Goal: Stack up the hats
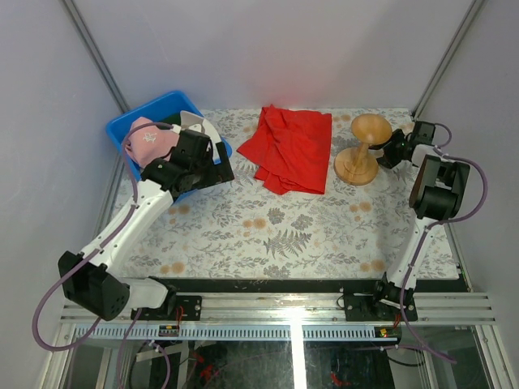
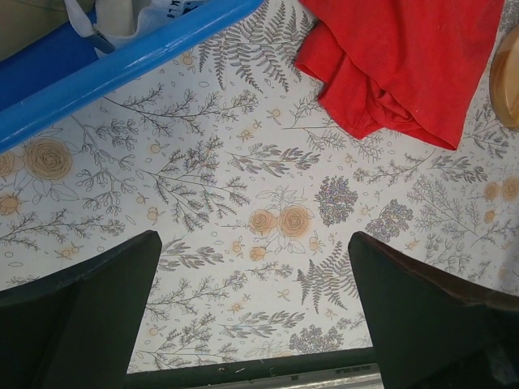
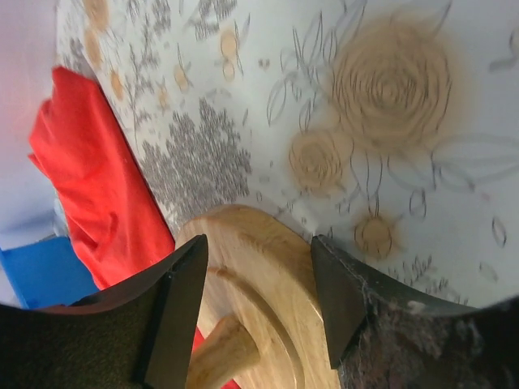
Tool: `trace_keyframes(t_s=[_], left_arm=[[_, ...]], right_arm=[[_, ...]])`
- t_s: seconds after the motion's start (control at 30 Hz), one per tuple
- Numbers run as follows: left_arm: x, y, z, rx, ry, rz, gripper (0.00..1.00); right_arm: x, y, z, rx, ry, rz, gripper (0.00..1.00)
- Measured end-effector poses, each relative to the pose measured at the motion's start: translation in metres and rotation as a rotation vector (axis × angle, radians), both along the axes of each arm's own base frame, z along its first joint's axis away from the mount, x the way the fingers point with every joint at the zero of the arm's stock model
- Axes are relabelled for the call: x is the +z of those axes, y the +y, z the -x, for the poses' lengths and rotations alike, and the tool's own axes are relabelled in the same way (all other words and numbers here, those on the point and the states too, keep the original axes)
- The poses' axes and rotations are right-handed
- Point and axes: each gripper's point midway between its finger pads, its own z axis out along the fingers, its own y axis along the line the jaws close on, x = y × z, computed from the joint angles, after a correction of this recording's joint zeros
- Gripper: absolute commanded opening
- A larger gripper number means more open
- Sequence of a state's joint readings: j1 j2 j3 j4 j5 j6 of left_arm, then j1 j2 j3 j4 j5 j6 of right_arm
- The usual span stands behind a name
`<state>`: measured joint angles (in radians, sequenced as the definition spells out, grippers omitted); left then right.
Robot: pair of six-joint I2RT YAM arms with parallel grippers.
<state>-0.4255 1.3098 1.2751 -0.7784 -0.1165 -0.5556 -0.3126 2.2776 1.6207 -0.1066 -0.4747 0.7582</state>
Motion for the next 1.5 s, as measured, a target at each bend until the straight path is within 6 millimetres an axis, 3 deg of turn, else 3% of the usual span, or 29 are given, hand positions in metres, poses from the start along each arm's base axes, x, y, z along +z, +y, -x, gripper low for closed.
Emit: trace_keyframes(t_s=[0.2, 0.37, 0.57, 0.77, 0.93, 1.07, 1.2, 1.37, 1.5], left_arm=[[-0.003, -0.002, -0.003, -0.002, 0.004, 0.000, 1.00], [-0.002, -0.004, -0.005, -0.004, -0.004, 0.006, 1.00], [-0.002, -0.001, 0.000, -0.005, -0.008, 0.010, 1.00], [0.003, 0.000, 0.002, -0.004, -0.024, 0.016, 1.00], [0.003, -0.001, 0.002, -0.001, -0.023, 0.021, 1.00], [0.002, -0.004, 0.002, -0.002, -0.014, 0.039, 1.00], [0.000, -0.007, 0.002, 0.001, -0.001, 0.051, 1.00], [0.001, -0.008, 0.003, 0.001, 0.000, 0.064, 1.00], [0.005, -0.006, 0.009, 0.005, -0.013, 0.076, 1.00]], right_arm=[[0.000, 0.025, 0.021, 0.080, 0.021, 0.034, 0.65], [0.001, 0.048, 0.022, 0.157, 0.030, 0.056, 0.65], [0.000, 0.058, 0.010, 0.205, 0.049, 0.048, 0.65], [-0.002, 0.078, 0.014, 0.270, 0.035, 0.080, 0.67], [-0.003, 0.114, 0.041, 0.361, 0.051, 0.119, 0.67], [-0.003, 0.146, 0.075, 0.436, 0.090, 0.116, 0.68], [-0.002, 0.164, 0.100, 0.485, 0.142, 0.110, 0.68], [0.000, 0.173, 0.109, 0.518, 0.182, 0.121, 0.69], [0.000, 0.173, 0.093, 0.518, 0.204, 0.141, 0.69]])
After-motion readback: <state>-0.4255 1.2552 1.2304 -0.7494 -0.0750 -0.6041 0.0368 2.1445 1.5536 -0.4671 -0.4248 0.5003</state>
